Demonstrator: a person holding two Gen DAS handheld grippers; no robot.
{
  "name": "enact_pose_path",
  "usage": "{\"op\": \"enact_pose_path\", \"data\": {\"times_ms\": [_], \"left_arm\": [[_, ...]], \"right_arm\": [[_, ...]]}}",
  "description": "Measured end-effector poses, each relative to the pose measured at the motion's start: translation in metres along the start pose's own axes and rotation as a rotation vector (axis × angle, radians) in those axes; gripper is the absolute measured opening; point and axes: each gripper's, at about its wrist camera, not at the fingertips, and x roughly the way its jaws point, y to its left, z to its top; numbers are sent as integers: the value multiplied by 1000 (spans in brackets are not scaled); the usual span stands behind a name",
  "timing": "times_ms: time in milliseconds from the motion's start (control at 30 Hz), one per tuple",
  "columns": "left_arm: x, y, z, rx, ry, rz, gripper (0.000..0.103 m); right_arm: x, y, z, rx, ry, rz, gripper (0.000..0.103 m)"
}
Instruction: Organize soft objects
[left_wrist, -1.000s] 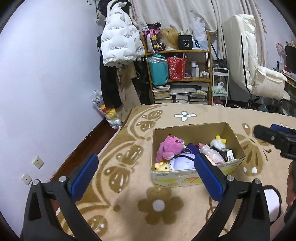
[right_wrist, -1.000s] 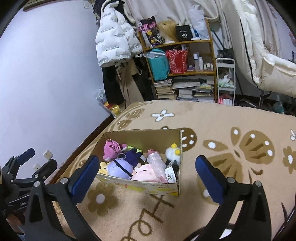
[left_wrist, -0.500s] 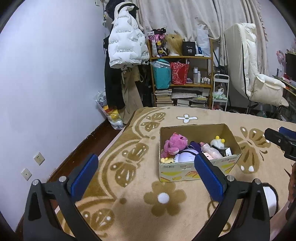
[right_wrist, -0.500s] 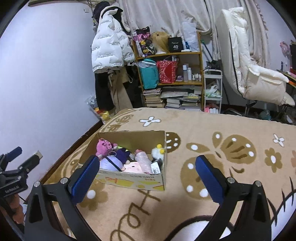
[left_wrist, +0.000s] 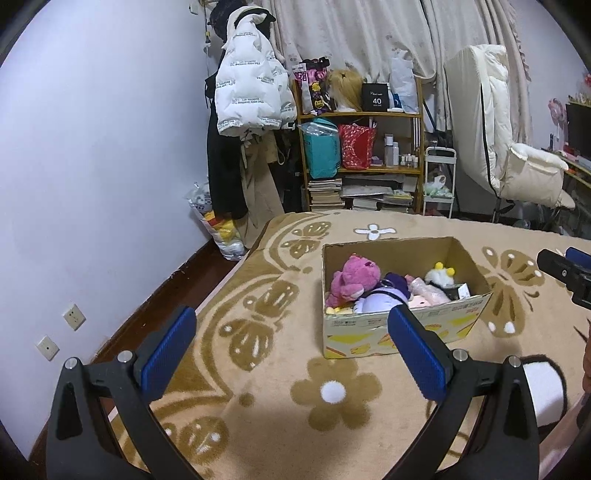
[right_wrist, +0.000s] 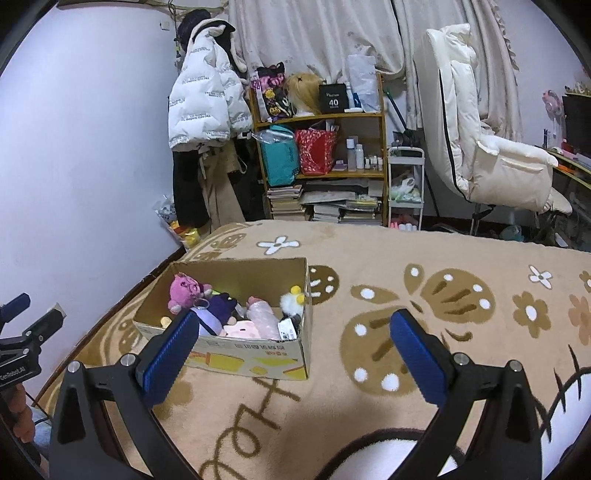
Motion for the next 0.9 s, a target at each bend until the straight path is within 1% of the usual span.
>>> {"op": "enact_pose_path", "data": {"times_ms": [67,167,300,433,567,700,900], "left_arm": [[4,0,-3,-7,2,-1,102],[7,-1,-9,-25,-15,15,102],[12,-6,-13,-3,-10,24,102],[16,-8,-16,8,1,18,102],[16,-9,-17,12,-1,21,102],[17,-9,-18,7,3,9,102],[18,-9,-19,24,0,12,102]], "right_arm": [[4,-1,-2,0,9,-2,103],[12,-2,-6,0,25,-3,103],[19,-2,-9,3,42,6,103],[19,-2,-10,1,40,3,103],[19,-2,-10,0,40,5,103],[21,-1,-8,-14,33,-4,103],[22,-1,-8,-13,33,-9,103]]}}
